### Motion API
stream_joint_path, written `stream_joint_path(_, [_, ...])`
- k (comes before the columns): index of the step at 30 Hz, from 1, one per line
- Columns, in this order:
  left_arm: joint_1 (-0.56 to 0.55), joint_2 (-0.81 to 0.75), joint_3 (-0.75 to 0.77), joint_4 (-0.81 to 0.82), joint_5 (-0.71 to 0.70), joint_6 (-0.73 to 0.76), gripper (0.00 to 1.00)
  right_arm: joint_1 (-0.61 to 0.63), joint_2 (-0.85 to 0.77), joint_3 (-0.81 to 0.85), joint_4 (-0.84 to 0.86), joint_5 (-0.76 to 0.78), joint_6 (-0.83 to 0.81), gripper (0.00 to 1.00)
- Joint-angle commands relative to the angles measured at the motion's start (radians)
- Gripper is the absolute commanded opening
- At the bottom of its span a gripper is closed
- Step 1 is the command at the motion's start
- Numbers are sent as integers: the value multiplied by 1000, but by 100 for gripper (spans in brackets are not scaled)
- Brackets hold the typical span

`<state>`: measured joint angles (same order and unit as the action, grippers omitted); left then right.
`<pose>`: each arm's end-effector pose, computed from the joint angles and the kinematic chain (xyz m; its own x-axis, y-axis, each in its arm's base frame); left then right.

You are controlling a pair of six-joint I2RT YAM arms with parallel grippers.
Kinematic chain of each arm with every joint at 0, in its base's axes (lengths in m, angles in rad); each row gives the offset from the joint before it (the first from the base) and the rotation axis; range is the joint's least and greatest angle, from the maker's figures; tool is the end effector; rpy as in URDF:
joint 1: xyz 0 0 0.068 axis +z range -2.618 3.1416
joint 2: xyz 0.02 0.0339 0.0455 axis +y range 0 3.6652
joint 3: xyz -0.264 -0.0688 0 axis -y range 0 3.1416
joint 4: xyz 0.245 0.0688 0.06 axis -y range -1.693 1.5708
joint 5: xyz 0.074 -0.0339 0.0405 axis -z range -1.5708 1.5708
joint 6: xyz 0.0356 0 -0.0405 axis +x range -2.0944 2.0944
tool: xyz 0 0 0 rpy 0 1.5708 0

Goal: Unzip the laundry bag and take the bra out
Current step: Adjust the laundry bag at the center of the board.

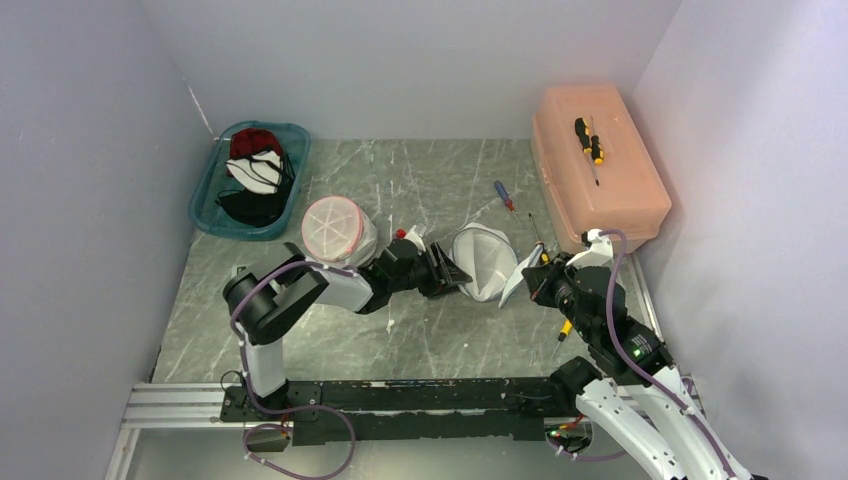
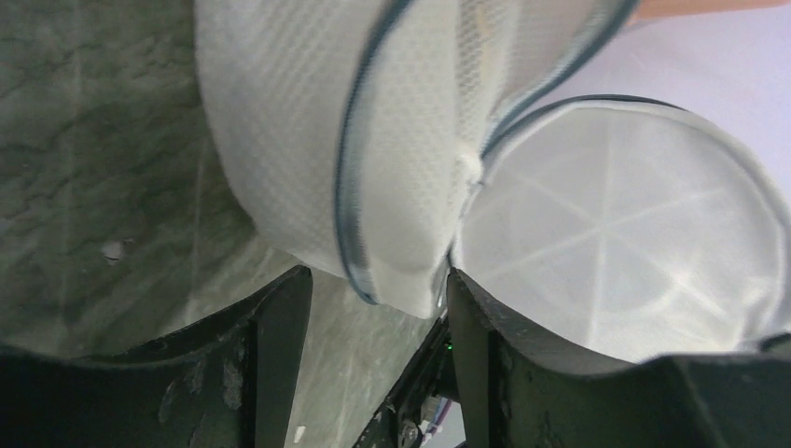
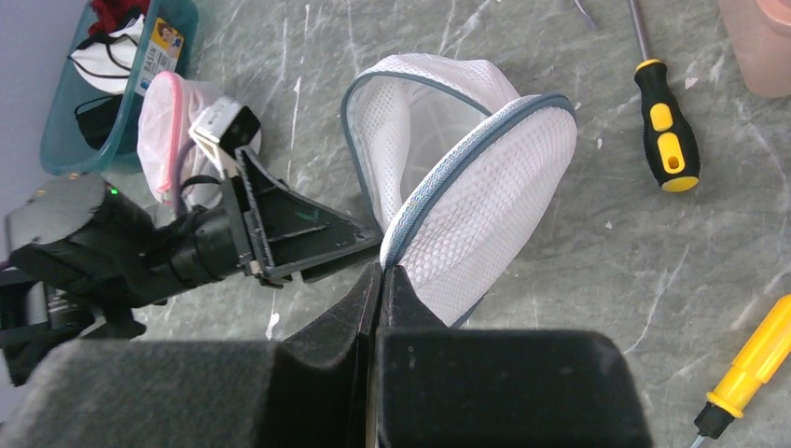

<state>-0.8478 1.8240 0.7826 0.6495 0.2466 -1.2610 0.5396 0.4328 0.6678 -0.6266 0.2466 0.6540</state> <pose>0.2330 -0.2771 0.1465 -0.9117 -0.3627 -0.1930 0.0265 0.4168 -0.9086 0.0945 0.0465 0.2982 -0.4452 0.4210 -0.7903 -0.0426 0.8716 0.4884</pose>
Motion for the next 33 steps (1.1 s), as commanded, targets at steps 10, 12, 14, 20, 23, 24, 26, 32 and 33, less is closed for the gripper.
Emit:
stream_joint_path(10, [-14, 80, 32, 144, 29, -11, 53, -1, 2, 2, 51, -15, -1, 0])
stream_joint_path(12, [-16, 80, 37, 152, 33, -9, 50, 0, 2, -4, 52, -19, 5, 0])
stream_joint_path(14, [-18, 84, 44, 157, 37, -6, 48, -1, 0, -11, 54, -22, 11, 0])
stream_joint_path(20, [-28, 114, 54, 186, 52, -8, 39, 0, 0, -15, 56, -28, 20, 0])
stream_joint_path(23, [-28, 120, 48, 212, 59, -10, 19, 1, 0, -13, 52, -27, 19, 0])
stream_joint_path(24, [-27, 116, 44, 216, 61, -7, 13, -1, -1, -12, 50, -25, 20, 0])
stream_joint_path(26, [-28, 96, 31, 206, 62, 2, 3, -1, -1, -10, 44, -21, 16, 0])
stream_joint_path(32, [-5, -74, 20, -82, 98, 79, 3, 1, 1, -5, 7, -5, -27, 30])
stream_joint_path(33, [3, -110, 29, -165, 104, 101, 3, 0, 0, -1, 2, 0, -37, 41])
